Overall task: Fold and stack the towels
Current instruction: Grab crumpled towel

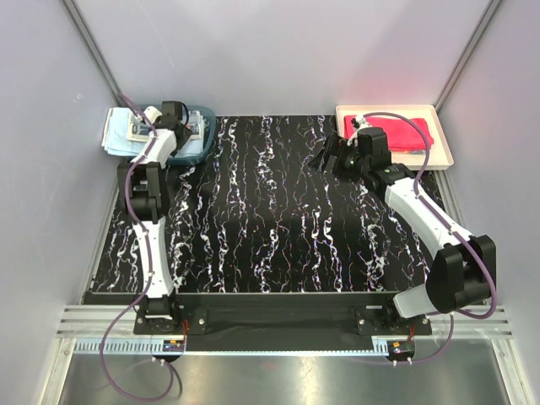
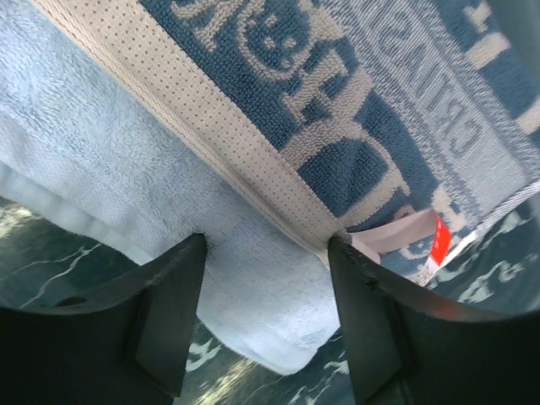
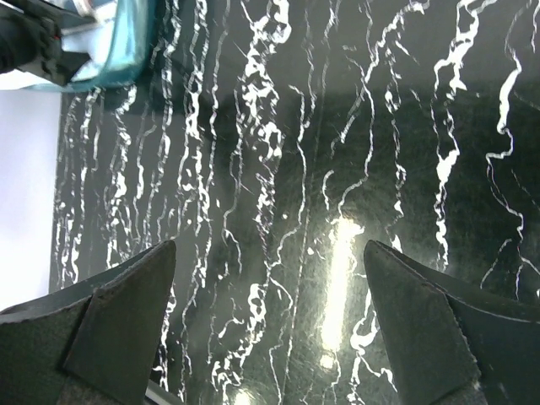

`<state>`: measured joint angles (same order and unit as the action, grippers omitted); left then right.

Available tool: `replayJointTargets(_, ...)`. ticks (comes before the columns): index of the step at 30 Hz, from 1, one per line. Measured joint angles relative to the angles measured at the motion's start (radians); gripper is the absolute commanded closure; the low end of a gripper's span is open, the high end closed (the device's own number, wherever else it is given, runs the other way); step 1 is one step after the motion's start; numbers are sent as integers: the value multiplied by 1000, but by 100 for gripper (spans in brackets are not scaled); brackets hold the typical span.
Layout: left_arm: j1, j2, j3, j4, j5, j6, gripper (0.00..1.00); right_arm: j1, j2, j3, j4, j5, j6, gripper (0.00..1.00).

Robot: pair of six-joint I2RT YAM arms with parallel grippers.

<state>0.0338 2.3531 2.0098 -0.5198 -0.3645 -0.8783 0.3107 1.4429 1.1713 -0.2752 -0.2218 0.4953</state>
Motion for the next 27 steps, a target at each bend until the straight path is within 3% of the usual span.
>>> replayJointTargets(2, 0, -19, -49, 61, -3, -18, 49, 2, 0, -19, 2, -3, 0, 0)
replayJointTargets(11, 9, -106, -182, 222, 2, -60, 50, 4, 0, -37, 12, -8, 7, 0)
replayJointTargets(20, 21, -112, -161, 289, 10, -91, 52, 8, 4, -37, 33, -10, 7, 0)
replayJointTargets(27, 26, -68, -67, 296, 21, -126, 67, 10, 50, -37, 47, -10, 7, 0)
